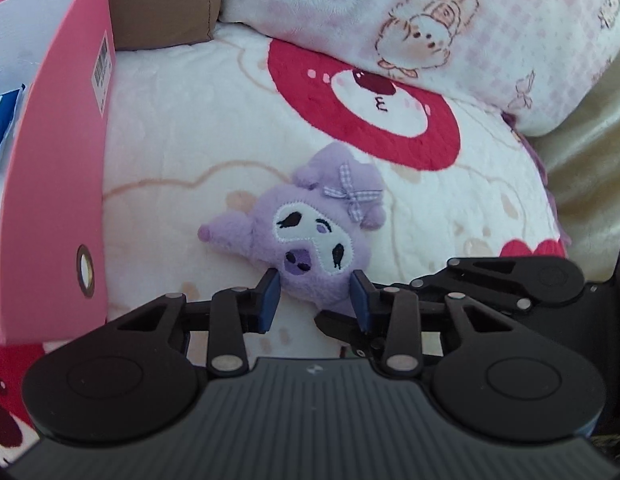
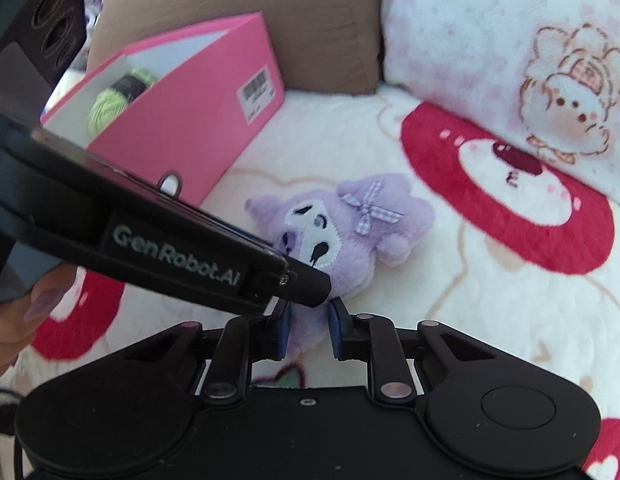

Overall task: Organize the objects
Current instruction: 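Lower the open left gripper around the purple plush toy, then close the left gripper on the purple plush toy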

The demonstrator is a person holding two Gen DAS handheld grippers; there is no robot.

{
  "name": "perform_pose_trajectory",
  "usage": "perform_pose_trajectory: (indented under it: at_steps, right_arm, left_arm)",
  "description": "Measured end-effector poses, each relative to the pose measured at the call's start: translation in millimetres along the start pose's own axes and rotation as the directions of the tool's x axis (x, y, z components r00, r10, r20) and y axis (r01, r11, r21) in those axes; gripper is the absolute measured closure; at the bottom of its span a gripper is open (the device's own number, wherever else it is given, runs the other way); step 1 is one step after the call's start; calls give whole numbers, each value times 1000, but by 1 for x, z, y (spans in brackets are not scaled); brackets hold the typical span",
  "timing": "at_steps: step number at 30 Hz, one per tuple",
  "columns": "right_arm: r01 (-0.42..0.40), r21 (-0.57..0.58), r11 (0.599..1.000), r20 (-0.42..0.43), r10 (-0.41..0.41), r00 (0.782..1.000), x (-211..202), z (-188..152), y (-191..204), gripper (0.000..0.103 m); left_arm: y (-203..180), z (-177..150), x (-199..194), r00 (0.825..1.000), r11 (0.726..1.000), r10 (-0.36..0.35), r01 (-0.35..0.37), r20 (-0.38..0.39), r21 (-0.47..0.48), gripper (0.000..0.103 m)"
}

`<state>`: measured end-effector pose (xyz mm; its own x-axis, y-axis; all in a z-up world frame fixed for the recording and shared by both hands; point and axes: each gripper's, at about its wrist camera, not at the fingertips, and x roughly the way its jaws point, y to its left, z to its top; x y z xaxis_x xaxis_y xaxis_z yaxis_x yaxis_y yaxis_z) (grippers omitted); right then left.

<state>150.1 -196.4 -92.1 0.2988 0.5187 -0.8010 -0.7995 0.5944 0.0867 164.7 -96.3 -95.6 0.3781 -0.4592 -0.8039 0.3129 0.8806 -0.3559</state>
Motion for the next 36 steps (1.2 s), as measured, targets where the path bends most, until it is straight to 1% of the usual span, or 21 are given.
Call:
perform_pose_trajectory:
  at_steps: [1,2,3,4,5,6,8,11,14,16,19,22,23,25,27,31,36]
  right_arm:
    - [12,-38,999,12,-12,1000,-4,-2,3,74]
    - [30,-88,996,25,-28,999,-7,-2,7,62]
    - [66,-144,987,46,-59,997,-9,-3,11,54]
    - [107,-193,975,67,-96,993,-11,-3,13,37]
    - [142,-228,963,90,-124,988,-12,-4,14,27]
    - [163,-250,954,113,-139,984,-13,-5,13,24]
    - [168,-255,952,135,-137,981,-11,-3,5,20]
    - [113,-221,969,124,-87,988,0,-1,-12,14]
    - [89,-217,972,103,-68,992,15,-4,-20,11]
    - [84,-235,968,81,-67,995,25,-7,-20,11]
    - [105,-269,957,105,-79,991,32,-5,-16,5]
    - [113,-263,958,126,-81,989,34,-1,-17,3]
    - [111,-254,961,134,-79,988,35,0,-17,3]
    - [113,-229,967,147,-80,986,37,3,-17,3]
    - [115,-201,973,151,-86,985,38,5,-15,3]
    - [138,-206,969,143,-109,984,36,4,-10,9]
    - [142,-171,975,124,-122,985,31,6,-5,15]
  left_arm:
    - [1,-2,-2,1000,1000,2,-2,8,-4,65]
    - [4,-3,-3,1000,1000,0,1,14,-17,65]
    - [7,-2,-4,1000,999,-6,7,20,-33,64]
    - [10,-2,-5,1000,999,-13,14,24,-48,62]
    - [12,-1,-4,999,998,-19,21,28,-58,62]
    - [14,-1,-4,999,998,-25,27,31,-63,61]
    - [16,1,-4,999,997,-33,36,39,-69,58]
    - [18,3,-3,997,994,-48,54,60,-92,54]
    - [20,4,-3,995,991,-58,67,77,-118,50]
    - [23,3,-3,995,988,-68,78,80,-132,48]
    - [24,4,1,995,988,-61,72,83,-140,47]
    - [24,3,7,994,989,-49,62,97,-131,49]
    - [24,3,9,994,989,-57,69,98,-131,54]
    - [22,2,11,993,988,-59,72,99,-134,56]
    - [21,2,12,993,991,-57,69,104,-116,58]
    - [18,2,8,993,993,-57,68,106,-97,61]
    - [15,0,-2,992,995,-50,60,115,-85,64]
